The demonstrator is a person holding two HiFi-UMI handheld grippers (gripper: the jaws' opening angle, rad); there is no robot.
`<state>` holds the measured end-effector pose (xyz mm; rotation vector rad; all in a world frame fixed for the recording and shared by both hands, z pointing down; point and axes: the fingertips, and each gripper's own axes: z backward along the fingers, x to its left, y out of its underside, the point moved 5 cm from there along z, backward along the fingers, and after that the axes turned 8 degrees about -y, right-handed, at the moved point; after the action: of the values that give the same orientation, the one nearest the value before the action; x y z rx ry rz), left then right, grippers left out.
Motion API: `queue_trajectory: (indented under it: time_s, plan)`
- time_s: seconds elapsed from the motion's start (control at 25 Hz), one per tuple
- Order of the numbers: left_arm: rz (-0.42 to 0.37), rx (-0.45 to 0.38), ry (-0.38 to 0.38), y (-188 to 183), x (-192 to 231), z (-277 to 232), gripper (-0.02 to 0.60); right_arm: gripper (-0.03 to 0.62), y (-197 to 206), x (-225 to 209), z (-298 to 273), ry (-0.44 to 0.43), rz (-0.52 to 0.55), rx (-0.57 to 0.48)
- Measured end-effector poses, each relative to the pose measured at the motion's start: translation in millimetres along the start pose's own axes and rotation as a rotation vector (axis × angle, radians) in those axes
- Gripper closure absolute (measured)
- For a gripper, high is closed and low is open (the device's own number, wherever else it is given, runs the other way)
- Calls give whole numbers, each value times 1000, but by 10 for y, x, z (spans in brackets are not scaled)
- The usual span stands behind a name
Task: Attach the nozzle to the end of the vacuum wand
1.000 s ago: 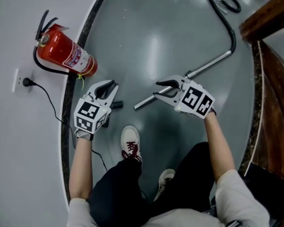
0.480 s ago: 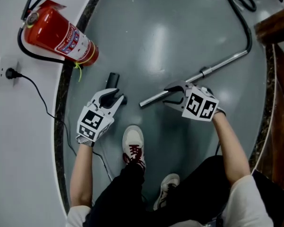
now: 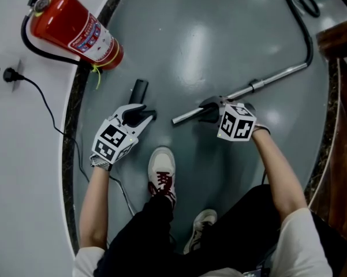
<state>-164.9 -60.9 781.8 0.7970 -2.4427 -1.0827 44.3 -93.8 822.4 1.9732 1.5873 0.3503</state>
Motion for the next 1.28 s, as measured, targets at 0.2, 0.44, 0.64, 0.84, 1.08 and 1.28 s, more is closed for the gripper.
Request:
queue_trajectory:
  time_s: [0.2, 0.44, 0.64, 0.84, 1.08, 1.28]
  plan:
    - [-14, 41, 24, 88, 38, -31, 445, 424, 42, -81, -131, -20, 83, 103]
    - [-72, 92, 27, 172, 105, -66, 431, 424, 61, -132, -282, -56, 117, 156]
    - [-131, 163, 60, 287, 85, -111, 406, 424, 134, -133, -393, -91, 144, 220]
    - [-98, 193, 57, 398, 135, -116, 393, 424, 147, -155, -472, -113, 144, 237]
    - [-81, 207, 27, 471, 227, -78, 392, 424, 169, -171, -594, -118, 242, 311]
    - [-81, 225, 29, 546, 234, -70, 390, 425, 170, -170, -611, -129, 258, 307]
